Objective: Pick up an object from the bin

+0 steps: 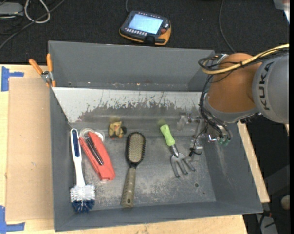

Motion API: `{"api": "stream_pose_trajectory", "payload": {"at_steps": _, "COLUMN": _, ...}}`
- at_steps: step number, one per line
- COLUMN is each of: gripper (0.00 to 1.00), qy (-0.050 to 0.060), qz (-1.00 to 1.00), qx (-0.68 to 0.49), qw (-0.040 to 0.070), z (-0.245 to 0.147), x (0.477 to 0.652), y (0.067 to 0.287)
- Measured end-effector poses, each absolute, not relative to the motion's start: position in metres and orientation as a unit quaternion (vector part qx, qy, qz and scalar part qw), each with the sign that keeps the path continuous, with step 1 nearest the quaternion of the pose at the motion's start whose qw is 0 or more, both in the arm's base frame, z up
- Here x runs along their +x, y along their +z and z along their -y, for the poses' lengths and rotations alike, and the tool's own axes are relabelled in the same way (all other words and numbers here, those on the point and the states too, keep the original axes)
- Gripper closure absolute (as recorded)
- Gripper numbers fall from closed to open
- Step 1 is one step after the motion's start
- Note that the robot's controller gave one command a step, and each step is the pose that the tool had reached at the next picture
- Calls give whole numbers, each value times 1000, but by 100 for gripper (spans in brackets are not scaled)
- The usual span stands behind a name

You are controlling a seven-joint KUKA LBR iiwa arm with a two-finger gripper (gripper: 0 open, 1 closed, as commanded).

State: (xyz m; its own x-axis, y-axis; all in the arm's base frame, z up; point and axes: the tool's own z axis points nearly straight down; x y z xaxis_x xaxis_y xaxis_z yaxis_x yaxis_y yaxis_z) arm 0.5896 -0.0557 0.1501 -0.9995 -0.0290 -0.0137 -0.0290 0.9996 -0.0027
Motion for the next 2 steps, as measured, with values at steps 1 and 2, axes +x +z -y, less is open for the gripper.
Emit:
{"api": "stream_pose_trajectory", "payload": {"at_steps": 1, "gripper": 0, "qy": 2, "qz": -997, "qx": 71, "qw": -4, "z": 72, "x": 583, "y": 63}}
{"api": "stream_pose_trajectory", "payload": {"at_steps": 2, "gripper": 0, "qy": 0, "qz": -999, "qx": 32, "qw": 8, "z": 65, "x": 557, "y": 69}}
